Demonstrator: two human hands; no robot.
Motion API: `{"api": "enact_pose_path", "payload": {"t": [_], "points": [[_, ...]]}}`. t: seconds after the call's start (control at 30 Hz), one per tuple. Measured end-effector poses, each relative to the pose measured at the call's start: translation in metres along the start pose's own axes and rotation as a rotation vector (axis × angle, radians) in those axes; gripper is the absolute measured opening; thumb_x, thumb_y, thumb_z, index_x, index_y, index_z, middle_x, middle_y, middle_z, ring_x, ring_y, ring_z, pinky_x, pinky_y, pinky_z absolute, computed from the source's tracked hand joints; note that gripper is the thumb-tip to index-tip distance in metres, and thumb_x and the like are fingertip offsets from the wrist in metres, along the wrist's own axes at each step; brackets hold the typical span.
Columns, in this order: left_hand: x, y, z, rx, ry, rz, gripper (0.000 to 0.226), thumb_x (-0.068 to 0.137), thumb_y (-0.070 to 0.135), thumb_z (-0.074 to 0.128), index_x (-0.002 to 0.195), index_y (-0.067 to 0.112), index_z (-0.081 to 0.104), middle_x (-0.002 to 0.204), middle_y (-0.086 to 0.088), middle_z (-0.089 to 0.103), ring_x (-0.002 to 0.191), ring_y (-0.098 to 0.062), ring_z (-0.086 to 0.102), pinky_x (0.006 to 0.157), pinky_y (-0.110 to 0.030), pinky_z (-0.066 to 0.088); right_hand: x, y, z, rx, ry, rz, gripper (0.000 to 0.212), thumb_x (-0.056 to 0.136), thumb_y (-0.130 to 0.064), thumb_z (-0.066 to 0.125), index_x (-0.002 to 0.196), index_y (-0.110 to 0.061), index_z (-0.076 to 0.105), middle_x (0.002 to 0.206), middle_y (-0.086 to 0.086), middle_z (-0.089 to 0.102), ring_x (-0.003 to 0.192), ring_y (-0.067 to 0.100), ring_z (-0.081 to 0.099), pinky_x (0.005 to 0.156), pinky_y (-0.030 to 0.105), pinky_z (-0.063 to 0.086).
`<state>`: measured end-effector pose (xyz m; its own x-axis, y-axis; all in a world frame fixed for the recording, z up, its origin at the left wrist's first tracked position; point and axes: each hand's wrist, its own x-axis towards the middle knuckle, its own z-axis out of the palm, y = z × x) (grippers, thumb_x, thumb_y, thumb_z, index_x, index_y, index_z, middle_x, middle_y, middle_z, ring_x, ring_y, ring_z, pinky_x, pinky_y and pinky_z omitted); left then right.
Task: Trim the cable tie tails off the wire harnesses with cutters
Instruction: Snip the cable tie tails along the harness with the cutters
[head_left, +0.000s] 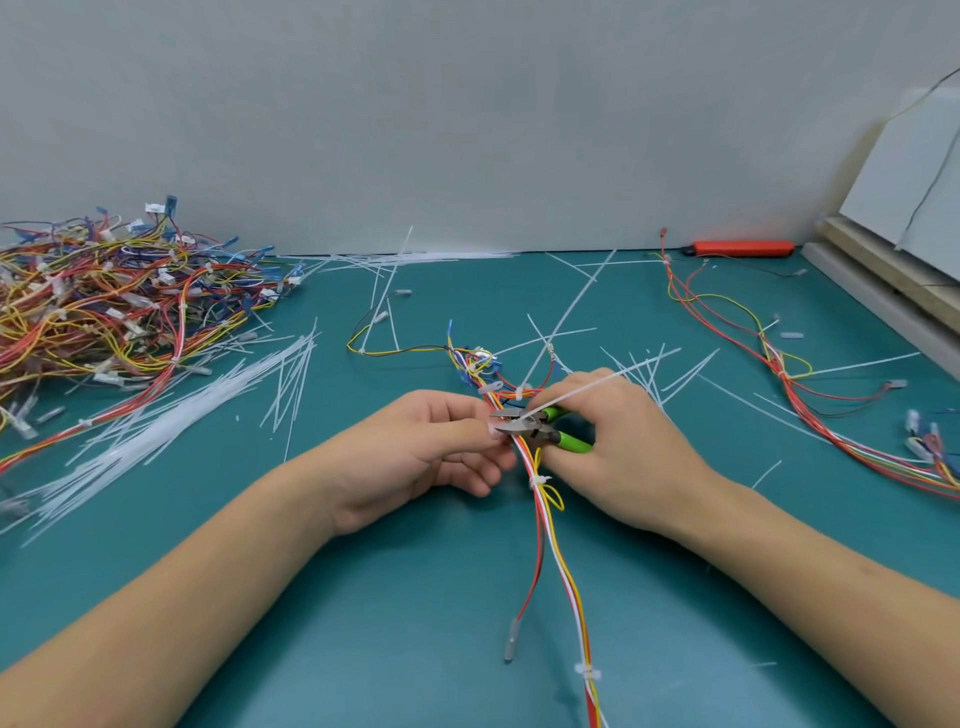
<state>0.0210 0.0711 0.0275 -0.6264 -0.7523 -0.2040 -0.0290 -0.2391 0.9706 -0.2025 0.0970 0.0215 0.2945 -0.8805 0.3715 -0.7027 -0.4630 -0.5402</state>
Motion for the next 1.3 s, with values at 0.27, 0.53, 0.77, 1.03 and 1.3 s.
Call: {"api": "enact_pose_path", "payload": {"t": [0.27, 0.53, 0.77, 1.03, 1.3], "points": [[-0.0008, 0.0000, 0.0004, 0.006, -0.015, 0.015, 0.018, 0.090, 0.021, 0.067, 0.096, 0.005, 0.068, 0.089, -0.011, 0.072, 0.072, -0.015, 0.065, 0.067, -0.022, 0.056, -0.0015, -0.0015, 0.0002, -0.080, -0.028, 0.108, 0.019, 0.078, -0.035, 0.058, 0.074, -0.019, 0.067, 0.066, -0.001, 0.059, 0.070, 0.019, 0.053, 0.067, 0.041, 0.048], [-0.0020, 0.0003, 0.0013, 0.024, -0.021, 0.018, 0.023, 0.091, 0.021, 0.067, 0.102, 0.002, 0.065, 0.090, -0.011, 0.072, 0.073, -0.016, 0.064, 0.068, -0.022, 0.055, -0.0021, -0.0021, 0.0014, -0.099, -0.031, 0.155, 0.019, 0.073, -0.034, 0.052, 0.070, -0.016, 0.059, 0.060, 0.004, 0.050, 0.061, 0.022, 0.042, 0.055, 0.037, 0.043], [0.0008, -0.0013, 0.0007, -0.007, 0.015, 0.019, 0.024, 0.089, 0.020, 0.068, 0.103, 0.001, 0.066, 0.090, -0.013, 0.072, 0.070, -0.016, 0.065, 0.066, -0.022, 0.056, 0.0002, -0.0006, 0.0019, -0.005, -0.002, 0.068, 0.008, 0.077, -0.026, 0.064, 0.080, -0.028, 0.071, 0.080, -0.011, 0.064, 0.083, 0.008, 0.058, 0.076, 0.030, 0.051], [0.0022, -0.0045, -0.0015, -0.011, 0.002, 0.025, 0.028, 0.092, 0.022, 0.067, 0.107, -0.001, 0.066, 0.092, -0.013, 0.072, 0.071, -0.014, 0.066, 0.066, -0.021, 0.056, -0.0009, 0.0011, 0.0008, -0.017, -0.005, 0.087, 0.030, 0.077, -0.042, 0.061, 0.103, -0.043, 0.076, 0.100, -0.020, 0.062, 0.104, 0.003, 0.056, 0.093, 0.028, 0.048], [0.0010, -0.0040, -0.0023, -0.013, -0.013, 0.035, 0.032, 0.091, 0.018, 0.067, 0.110, -0.007, 0.063, 0.093, -0.014, 0.071, 0.072, -0.015, 0.066, 0.067, -0.022, 0.056, 0.0002, -0.0018, -0.0002, -0.015, -0.008, 0.115, 0.034, 0.075, -0.042, 0.061, 0.108, -0.049, 0.065, 0.098, -0.016, 0.067, 0.102, 0.007, 0.060, 0.090, 0.042, 0.053]]}}
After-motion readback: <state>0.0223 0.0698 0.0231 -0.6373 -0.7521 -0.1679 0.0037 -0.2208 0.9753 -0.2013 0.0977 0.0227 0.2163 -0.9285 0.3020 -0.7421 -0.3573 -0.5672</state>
